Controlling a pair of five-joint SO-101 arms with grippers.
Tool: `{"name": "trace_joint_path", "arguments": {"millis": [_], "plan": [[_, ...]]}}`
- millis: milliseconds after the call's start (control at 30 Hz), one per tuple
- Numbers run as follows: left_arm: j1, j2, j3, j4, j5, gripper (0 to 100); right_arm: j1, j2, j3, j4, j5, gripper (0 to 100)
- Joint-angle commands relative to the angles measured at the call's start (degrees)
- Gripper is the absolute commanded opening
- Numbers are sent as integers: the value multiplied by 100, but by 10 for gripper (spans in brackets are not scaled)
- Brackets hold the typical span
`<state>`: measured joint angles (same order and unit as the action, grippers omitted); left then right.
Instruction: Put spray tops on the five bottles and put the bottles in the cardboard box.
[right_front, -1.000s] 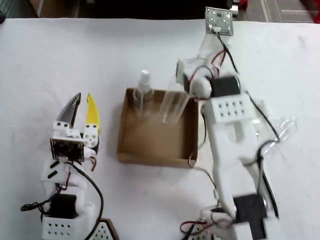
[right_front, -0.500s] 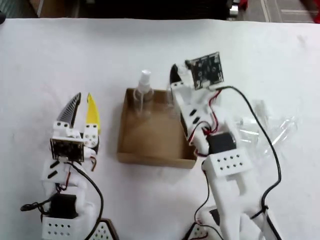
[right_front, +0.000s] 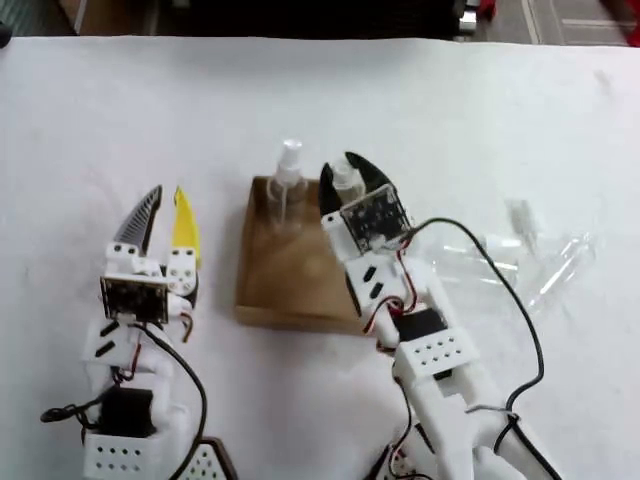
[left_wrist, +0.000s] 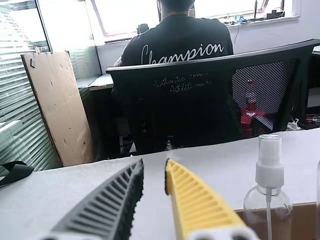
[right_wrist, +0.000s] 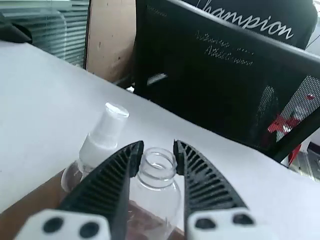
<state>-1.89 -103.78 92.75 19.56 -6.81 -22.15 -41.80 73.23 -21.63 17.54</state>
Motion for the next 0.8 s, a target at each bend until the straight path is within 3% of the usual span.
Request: {"name": "trace_joint_path", "arguments": {"millis": [0,367,767], "plan": [[75,-66,-70,-176,18,76,-31,-119,0,-418,-246,15],[84,-66,-70,-158,18,76,-13,1525,-26,-2114,-466,15],[84,-66,-79,-158,18,76,-242,1938,-44,-2176,-457,15]]}}
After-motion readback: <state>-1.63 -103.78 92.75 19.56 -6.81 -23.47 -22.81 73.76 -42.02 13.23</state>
